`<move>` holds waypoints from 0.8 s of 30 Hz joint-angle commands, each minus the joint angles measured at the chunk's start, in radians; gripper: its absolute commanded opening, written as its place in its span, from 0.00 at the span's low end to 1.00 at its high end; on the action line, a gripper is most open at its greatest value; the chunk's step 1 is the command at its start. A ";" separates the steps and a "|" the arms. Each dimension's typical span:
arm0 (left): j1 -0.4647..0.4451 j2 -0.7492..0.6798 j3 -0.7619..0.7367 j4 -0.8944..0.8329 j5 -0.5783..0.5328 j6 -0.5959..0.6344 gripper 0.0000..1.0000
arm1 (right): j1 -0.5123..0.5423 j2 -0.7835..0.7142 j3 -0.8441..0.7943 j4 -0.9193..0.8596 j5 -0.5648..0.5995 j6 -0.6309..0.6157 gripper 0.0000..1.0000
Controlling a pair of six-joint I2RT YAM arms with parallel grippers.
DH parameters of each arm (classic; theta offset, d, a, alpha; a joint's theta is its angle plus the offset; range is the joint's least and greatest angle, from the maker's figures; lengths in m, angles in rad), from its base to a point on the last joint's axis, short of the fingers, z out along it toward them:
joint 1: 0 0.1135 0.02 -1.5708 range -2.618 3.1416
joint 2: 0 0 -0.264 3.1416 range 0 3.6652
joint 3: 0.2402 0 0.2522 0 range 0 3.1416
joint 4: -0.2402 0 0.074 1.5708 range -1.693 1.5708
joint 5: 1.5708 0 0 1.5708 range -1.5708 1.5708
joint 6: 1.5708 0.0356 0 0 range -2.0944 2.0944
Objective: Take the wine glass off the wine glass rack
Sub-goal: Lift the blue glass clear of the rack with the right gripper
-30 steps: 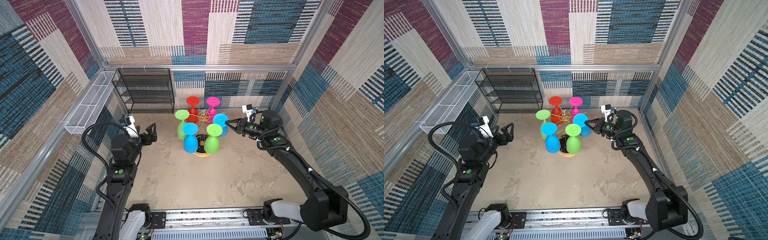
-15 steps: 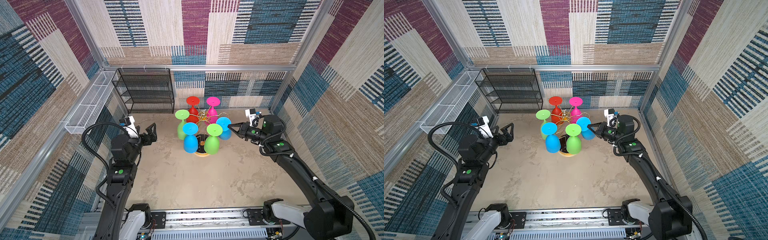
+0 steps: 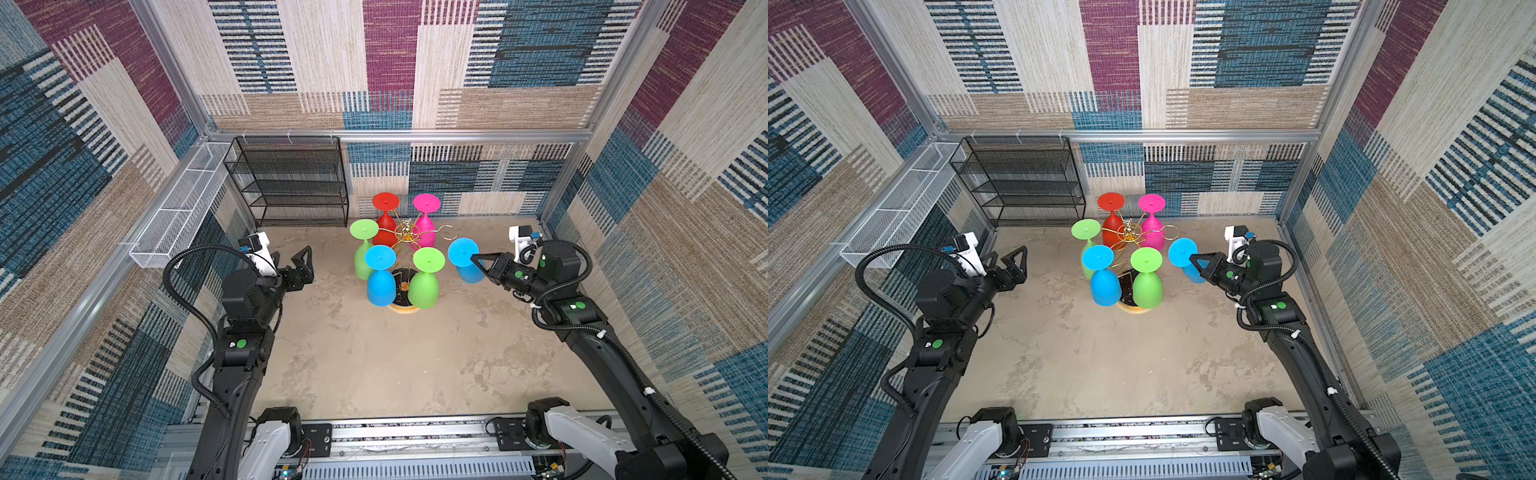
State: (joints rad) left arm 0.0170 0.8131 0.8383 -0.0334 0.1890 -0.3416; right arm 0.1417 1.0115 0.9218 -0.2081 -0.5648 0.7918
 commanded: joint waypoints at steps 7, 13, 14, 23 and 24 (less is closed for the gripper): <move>0.000 -0.050 0.005 0.054 0.020 -0.010 0.94 | -0.059 -0.070 0.103 -0.002 0.172 -0.101 0.00; 0.000 -0.043 0.056 0.114 0.201 -0.096 0.93 | -0.059 -0.050 0.189 0.074 0.195 -0.150 0.00; 0.000 -0.026 0.084 0.115 0.260 -0.111 0.92 | -0.059 -0.050 0.197 0.098 0.181 -0.161 0.00; -0.095 0.218 0.350 0.142 0.686 -0.226 0.83 | -0.046 -0.010 0.305 0.255 0.047 -0.226 0.00; -0.118 0.235 0.368 0.141 0.697 -0.218 0.83 | -0.038 -0.001 0.316 0.264 0.037 -0.236 0.00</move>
State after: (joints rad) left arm -0.0650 1.0157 1.1633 0.0715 0.7300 -0.5053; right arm 0.0914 0.9966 1.2160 -0.0448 -0.4644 0.5915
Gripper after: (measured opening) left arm 0.829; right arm 0.062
